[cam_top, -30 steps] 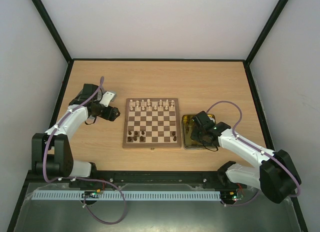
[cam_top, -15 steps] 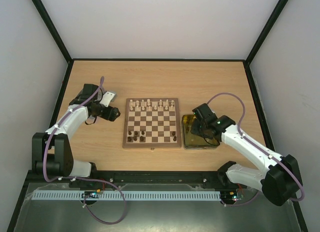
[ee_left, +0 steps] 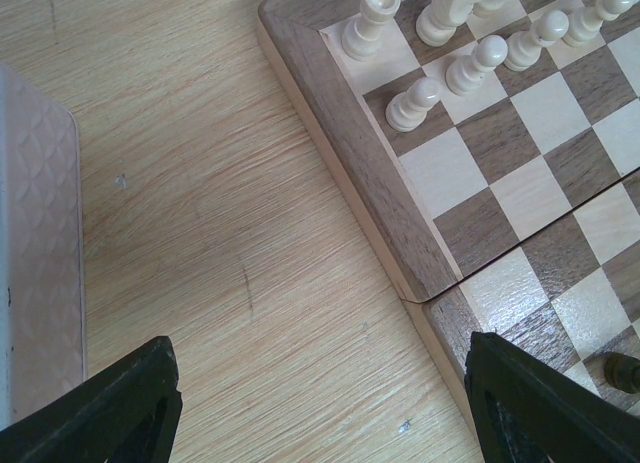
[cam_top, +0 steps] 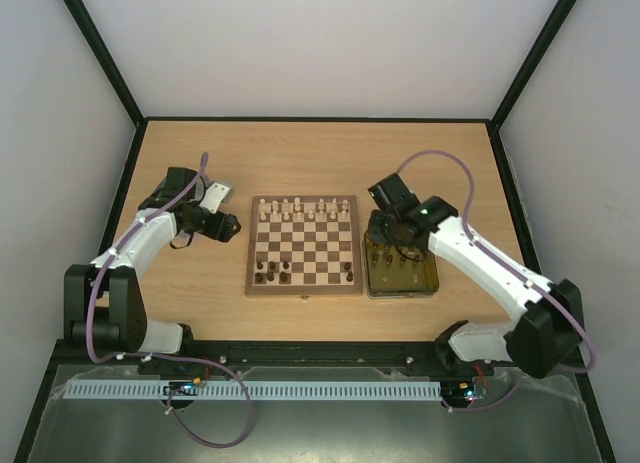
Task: Set up the chess pieces on the board
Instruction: Place the chess piece on the chessboard.
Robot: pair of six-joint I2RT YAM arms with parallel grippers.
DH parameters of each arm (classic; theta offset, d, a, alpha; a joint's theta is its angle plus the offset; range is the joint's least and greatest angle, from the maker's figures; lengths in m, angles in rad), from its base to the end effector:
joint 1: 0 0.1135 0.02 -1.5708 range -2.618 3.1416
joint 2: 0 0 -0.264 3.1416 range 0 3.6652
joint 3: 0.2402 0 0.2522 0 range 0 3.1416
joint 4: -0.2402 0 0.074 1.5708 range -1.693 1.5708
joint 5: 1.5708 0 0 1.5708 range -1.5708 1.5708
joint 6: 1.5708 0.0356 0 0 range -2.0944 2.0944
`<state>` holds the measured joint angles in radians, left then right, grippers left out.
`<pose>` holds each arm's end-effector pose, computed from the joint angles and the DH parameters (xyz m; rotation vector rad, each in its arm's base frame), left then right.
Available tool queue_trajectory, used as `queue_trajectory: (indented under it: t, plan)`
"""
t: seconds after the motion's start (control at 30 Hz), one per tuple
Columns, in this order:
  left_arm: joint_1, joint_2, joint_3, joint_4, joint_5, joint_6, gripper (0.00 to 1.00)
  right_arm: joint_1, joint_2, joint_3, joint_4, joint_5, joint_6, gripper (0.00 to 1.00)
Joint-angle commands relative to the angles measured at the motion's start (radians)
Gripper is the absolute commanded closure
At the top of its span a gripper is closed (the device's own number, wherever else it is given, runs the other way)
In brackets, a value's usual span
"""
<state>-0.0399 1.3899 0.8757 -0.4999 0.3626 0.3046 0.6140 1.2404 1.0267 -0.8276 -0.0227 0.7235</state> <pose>0.2713 -0.0235 0.2139 0.5625 2.4621 -0.3632 0.1972 0.1400 0.2753 0.1395 2.6964 0.4779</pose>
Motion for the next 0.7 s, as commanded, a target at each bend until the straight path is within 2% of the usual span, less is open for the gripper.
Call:
queue_trajectory:
  t: [0.0,0.27,0.67]
  plan:
    - [0.003,-0.003,0.011,-0.01,0.003,-0.001,0.21,0.043,0.131,0.143,-0.001,0.051,-0.055,0.98]
    - [0.003,-0.013,0.01,-0.005,-0.008,-0.003,0.21,0.089,0.389,0.418,0.023,0.072,-0.075,0.98]
    - [0.006,-0.015,0.004,0.001,-0.015,-0.004,0.21,0.122,0.671,0.708,0.046,0.045,-0.081,0.98]
